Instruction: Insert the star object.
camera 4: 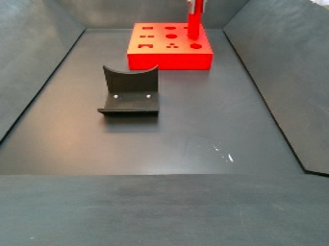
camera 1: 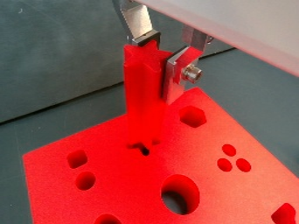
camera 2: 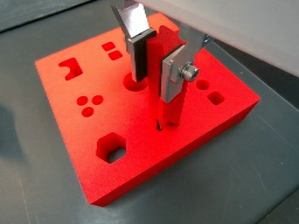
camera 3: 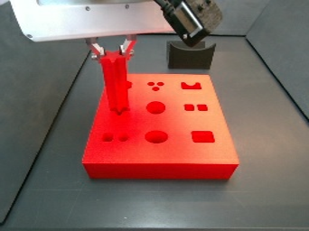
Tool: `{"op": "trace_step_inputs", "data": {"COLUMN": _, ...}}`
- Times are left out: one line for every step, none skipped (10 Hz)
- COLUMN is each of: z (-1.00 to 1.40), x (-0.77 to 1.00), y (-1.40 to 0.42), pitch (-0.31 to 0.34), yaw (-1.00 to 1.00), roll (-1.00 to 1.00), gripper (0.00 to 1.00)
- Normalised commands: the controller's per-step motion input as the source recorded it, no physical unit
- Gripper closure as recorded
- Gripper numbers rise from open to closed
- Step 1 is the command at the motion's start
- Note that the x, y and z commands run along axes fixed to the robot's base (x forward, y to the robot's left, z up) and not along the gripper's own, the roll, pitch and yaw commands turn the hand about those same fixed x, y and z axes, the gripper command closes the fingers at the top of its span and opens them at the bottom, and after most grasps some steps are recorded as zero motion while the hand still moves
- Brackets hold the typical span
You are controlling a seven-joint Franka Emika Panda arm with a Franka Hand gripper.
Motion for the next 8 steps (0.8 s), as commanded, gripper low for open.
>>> {"op": "trace_step_inputs", "data": {"z": -0.30, "x": 0.00, "y": -0.03, "pitch": -0.141, "yaw": -0.20, "roll": -0.18, "gripper": 1.00}}
{"op": "trace_step_inputs", "data": {"z": -0.22, "x": 0.00, "y": 0.00, "pitch": -0.233, "yaw": -0.25, "roll": -0.32, "gripper": 1.00}}
{"op": "trace_step_inputs", "data": {"z": -0.38, "x": 0.00, "y": 0.00, "pitch": -0.206, "yaw": -0.20, "roll": -0.18, "gripper": 1.00}}
{"op": "trace_step_inputs", "data": {"z": -0.30, "x": 0.11, "y": 0.00, "pitch": -0.087, "yaw": -0.17, "roll": -0.08, "gripper": 1.00}}
{"op": "trace_step_inputs", "data": {"z": -0.18, "x": 0.18, "y": -0.02, "pitch": -0.054, "yaw": -0.40, "roll": -0.14, "gripper": 1.00}}
{"op": "trace_step_inputs", "data": {"z": 0.00, "x": 0.00, "y": 0.00, "pitch": 0.000, "yaw": -0.07, "roll": 0.00, "gripper": 1.00}}
{"op": "trace_step_inputs", "data": {"z": -0.02, "x": 0.00, "y": 0.00, "pitch": 0.000, "yaw": 0.00, "roll": 0.00, "gripper": 1.00}}
{"op": "trace_step_inputs", "data": {"z": -0.64, "x": 0.12, "y": -0.18, "pitch": 0.056, "yaw": 0.00, "roll": 0.26, "gripper": 1.00}}
